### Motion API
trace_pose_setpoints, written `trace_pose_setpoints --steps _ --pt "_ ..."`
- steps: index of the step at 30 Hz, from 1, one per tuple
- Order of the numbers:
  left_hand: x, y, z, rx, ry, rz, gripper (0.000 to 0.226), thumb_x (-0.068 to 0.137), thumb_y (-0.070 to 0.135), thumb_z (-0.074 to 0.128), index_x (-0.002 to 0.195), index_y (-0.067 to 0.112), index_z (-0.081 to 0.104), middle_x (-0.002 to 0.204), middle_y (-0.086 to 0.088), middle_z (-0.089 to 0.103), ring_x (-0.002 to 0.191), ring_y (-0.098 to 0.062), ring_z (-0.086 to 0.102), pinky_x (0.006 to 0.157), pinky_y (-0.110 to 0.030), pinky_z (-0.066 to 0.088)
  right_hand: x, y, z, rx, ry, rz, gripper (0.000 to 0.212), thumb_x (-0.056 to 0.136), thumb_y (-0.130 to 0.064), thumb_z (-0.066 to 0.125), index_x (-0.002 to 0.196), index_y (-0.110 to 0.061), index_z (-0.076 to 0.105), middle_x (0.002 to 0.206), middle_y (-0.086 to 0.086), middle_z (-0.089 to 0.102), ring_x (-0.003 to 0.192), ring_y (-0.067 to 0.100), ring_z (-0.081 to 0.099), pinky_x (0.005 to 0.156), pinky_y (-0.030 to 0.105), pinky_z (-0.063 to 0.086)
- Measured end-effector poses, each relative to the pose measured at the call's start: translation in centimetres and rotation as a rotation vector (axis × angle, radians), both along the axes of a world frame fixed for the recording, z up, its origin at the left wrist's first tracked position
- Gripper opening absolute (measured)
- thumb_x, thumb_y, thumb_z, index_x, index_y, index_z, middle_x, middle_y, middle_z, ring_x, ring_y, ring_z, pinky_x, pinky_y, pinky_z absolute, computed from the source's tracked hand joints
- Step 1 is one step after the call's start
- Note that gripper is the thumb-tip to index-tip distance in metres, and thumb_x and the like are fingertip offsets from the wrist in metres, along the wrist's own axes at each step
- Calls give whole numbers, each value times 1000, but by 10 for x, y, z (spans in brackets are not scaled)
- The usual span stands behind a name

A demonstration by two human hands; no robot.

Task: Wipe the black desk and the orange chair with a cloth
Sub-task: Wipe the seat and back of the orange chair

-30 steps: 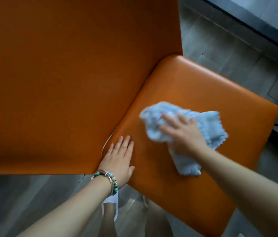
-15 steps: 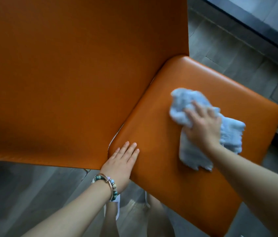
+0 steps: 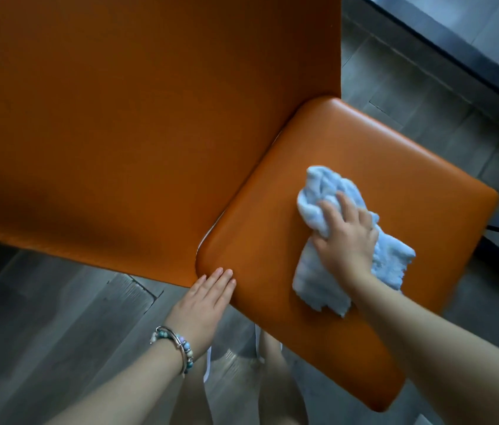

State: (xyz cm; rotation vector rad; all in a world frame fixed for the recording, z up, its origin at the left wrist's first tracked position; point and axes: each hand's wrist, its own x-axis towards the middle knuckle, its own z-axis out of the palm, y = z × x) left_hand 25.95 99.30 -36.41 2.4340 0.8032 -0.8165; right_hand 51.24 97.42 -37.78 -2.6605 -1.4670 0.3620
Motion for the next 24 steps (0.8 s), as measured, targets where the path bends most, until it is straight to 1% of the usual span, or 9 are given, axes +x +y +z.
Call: trace_pose_setpoints --steps 2,4,6,12,16,18,20,22,24 --pt "-5 -2 -3 47 -78 6 75 86 -6 41 149 10 4 148 1 -17 145 -21 -7 108 -30 -8 -20 3 -2 -70 -33 -34 54 68 -24 68 121 -27 58 145 4 42 122 37 40 84 54 41" --pt "-13 -5 -3 107 -161 3 79 56 -1 73 131 7 52 144 -8 39 134 -22 37 105 -32 29 -55 -19 -10 34 -75 172 47 59 -23 61 106 -25 63 128 7 58 107 34 46 69 51 46" --pt "-26 -11 -10 130 -241 -6 69 41 2 75 108 15 65 111 -5 69 108 -23 64 82 -34 53 -91 -57 -18 128 -54 403 40 56 -21 59 96 -26 64 120 2 63 98 30 46 64 43 44" --pt "-64 -11 -7 100 -223 91 65 22 10 86 85 17 71 104 -7 70 99 -28 67 67 -36 58 -100 -106 -3 99 240 722 31 51 -21 66 80 -30 63 106 -14 62 86 22 53 59 33 37" --pt "-68 -4 3 61 -315 512 59 64 6 77 119 12 57 124 -6 56 109 -29 59 80 -33 52 -70 -48 22 256 338 438 33 61 -27 47 92 -28 59 100 2 69 77 36 60 61 44 50" --pt "-64 1 8 7 -311 932 66 84 16 64 142 16 32 143 -5 41 121 -26 52 85 -33 46 -59 4 31 306 195 127 42 68 -29 49 106 -21 64 118 5 63 96 40 55 73 48 49" --pt "-60 8 14 -24 -430 1224 78 83 22 67 145 23 20 146 0 37 121 -20 51 86 -33 47 -60 53 31 119 161 -53 56 78 -28 56 134 -26 47 144 0 40 125 36 38 91 50 41" --pt "-54 16 28 -47 -619 1355 88 78 24 73 145 29 16 141 8 37 114 -13 50 85 -31 43 -77 79 19 -114 174 -5 67 83 -25 58 143 -32 29 153 -5 22 138 34 18 98 53 35" --pt "-48 25 40 -123 -730 1404 92 76 19 75 145 30 15 134 15 34 110 -8 46 85 -28 41 -109 70 4 -178 91 157 59 82 -24 61 136 -32 39 150 -4 26 136 38 18 90 56 39"
